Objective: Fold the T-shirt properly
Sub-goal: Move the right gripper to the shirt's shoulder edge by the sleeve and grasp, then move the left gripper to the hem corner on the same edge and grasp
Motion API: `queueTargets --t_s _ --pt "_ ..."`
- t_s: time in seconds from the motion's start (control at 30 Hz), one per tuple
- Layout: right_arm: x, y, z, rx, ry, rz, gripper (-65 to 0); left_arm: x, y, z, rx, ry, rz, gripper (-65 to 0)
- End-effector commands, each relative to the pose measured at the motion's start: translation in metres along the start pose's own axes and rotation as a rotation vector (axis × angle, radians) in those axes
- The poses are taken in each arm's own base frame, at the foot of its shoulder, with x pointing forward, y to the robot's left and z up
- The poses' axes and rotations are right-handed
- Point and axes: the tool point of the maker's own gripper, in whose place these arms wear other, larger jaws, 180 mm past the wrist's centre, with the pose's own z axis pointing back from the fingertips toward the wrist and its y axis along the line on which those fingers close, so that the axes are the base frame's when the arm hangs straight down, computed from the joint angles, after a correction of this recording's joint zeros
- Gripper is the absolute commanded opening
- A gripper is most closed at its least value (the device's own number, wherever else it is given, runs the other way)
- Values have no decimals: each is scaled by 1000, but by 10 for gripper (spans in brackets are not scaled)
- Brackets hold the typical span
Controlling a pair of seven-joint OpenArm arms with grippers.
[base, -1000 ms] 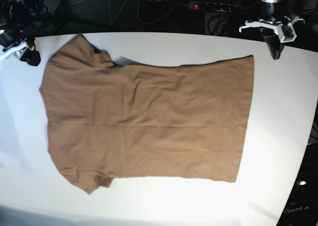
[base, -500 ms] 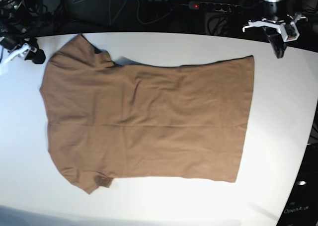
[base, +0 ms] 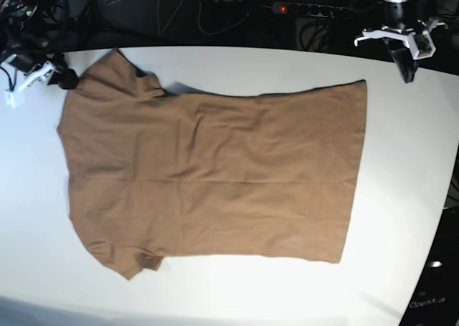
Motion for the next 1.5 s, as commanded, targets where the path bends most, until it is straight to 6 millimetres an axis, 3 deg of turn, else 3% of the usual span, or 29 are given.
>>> queueTargets --t_s 0.0,0.23,0.43,0.67,0.73,0.97,1.07,1.2,1.33,1.4,1.47 --pt "17 -1 7 2 -37 28 -358 7 2 3 1 -26 -8 -638" --pt "17 2 2 15 -24 36 -360 8 2 3 2 -28 -9 -638" --pt "15 23 -17 70 23 79 -360 7 2 3 2 -27 -9 -638" --pt "15 33 -25 96 34 97 -366 7 2 2 2 -27 -8 -638" --pt "18 34 -26 99 30 100 -398 7 2 2 2 -27 -8 -638" --pt "20 34 -26 99 27 102 -650 8 0 0 -2 -31 6 -638" --pt "20 34 -26 97 28 103 -641 10 -2 -5 -2 -36 14 -638" --pt "20 34 -25 96 28 104 -641 -2 -6 -19 -11 55 26 -638" --pt "20 33 -25 95 28 105 -641 -1 -29 -31 -141 94 22 -634" --pt "21 34 -25 95 27 106 -643 3 -35 -36 -197 93 16 -579" --pt "20 34 -25 95 28 105 -643 4 -38 -41 -240 115 4 -457"
